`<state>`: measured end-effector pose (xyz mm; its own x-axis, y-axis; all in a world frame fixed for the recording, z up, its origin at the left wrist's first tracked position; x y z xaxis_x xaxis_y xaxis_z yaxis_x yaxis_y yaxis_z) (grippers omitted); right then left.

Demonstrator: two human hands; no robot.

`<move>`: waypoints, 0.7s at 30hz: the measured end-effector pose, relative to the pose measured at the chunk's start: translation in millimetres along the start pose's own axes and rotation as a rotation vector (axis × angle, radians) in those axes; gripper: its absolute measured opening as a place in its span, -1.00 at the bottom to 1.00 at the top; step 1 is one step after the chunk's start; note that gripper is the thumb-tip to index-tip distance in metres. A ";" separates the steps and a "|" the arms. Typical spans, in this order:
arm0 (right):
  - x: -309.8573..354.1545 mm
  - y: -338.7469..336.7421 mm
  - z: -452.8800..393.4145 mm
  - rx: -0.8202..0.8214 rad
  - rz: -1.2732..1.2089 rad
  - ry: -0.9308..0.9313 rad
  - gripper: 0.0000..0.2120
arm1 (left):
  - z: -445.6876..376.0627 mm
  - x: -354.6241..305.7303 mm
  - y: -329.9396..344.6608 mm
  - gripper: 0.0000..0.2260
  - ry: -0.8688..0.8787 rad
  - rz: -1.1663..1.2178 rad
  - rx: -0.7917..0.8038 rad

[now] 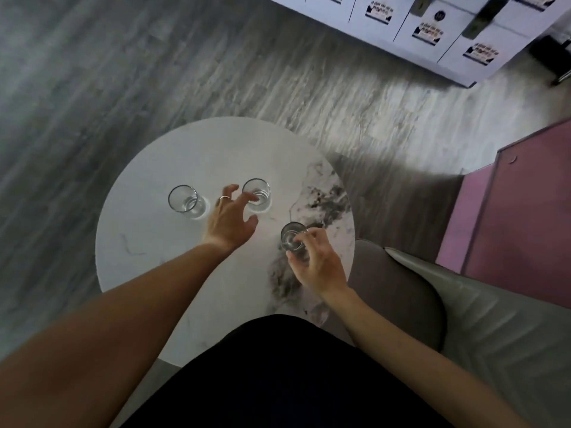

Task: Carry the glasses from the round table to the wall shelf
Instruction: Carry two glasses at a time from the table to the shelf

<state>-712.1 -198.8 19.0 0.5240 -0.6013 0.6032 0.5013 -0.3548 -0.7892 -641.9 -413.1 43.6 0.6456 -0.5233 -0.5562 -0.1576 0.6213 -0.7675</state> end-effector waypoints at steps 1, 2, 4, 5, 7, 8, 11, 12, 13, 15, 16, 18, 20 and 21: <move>-0.8 1.0 -1.3 -0.006 -0.004 -0.004 -0.75 | -4.0 1.7 1.1 -0.67 -0.006 -0.012 0.023; -2.0 1.7 -1.9 -0.009 -0.001 -0.012 -0.76 | -7.3 2.9 2.3 -0.70 -0.005 -0.012 0.039; -4.9 2.0 -2.3 -0.007 0.021 -0.044 -0.75 | -11.1 4.1 4.7 -0.72 0.010 0.006 0.031; -6.4 2.0 -3.3 0.000 0.034 -0.059 -0.73 | -12.5 4.3 5.4 -0.74 0.020 0.018 0.010; -8.3 0.8 -5.9 0.004 0.059 -0.089 -0.72 | -14.2 4.9 5.7 -0.78 0.038 0.039 -0.029; -9.2 -0.2 -6.8 0.004 0.071 -0.105 -0.71 | -15.0 5.7 6.0 -0.80 0.051 0.042 -0.037; -10.0 -0.8 -7.7 -0.001 0.084 -0.139 -0.69 | -13.0 7.8 4.3 -0.81 0.086 0.055 -0.044; -9.0 -1.8 -8.3 -0.010 0.074 -0.136 -0.69 | -11.8 7.7 2.7 -0.81 0.102 0.067 -0.057; -7.9 -3.6 -10.3 -0.023 0.056 -0.123 -0.68 | -11.0 6.2 0.3 -0.81 0.121 0.081 -0.080; -0.6 -8.6 -17.6 -0.053 0.025 -0.101 -0.62 | -7.8 3.0 -9.5 -0.82 0.147 0.126 -0.129; 5.6 -13.4 -23.5 -0.075 0.016 -0.092 -0.59 | -6.0 0.1 -17.0 -0.82 0.163 0.156 -0.157; 19.1 -26.1 -39.5 -0.108 0.003 -0.075 -0.57 | -3.9 -5.7 -34.9 -0.81 0.205 0.206 -0.223; 35.4 -42.8 -56.0 -0.143 0.015 -0.098 -0.61 | 0.4 -11.2 -57.6 -0.78 0.239 0.219 -0.303; 44.4 -51.6 -64.3 -0.164 0.024 -0.123 -0.62 | 3.2 -12.7 -69.8 -0.76 0.247 0.217 -0.339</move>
<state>-758.9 -253.3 79.1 0.6200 -0.5224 0.5855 0.3738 -0.4594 -0.8057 -636.7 -447.9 105.3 0.3803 -0.5506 -0.7431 -0.5313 0.5276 -0.6628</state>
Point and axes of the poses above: each hand's wrist, its own z-axis away from the middle knuckle, its own y-axis out of the palm, x = y × z, the point moved 1 cm from there along -z, towards the middle knuckle, and after that the axes turned 5 degrees about z, right-handed, at the moved point
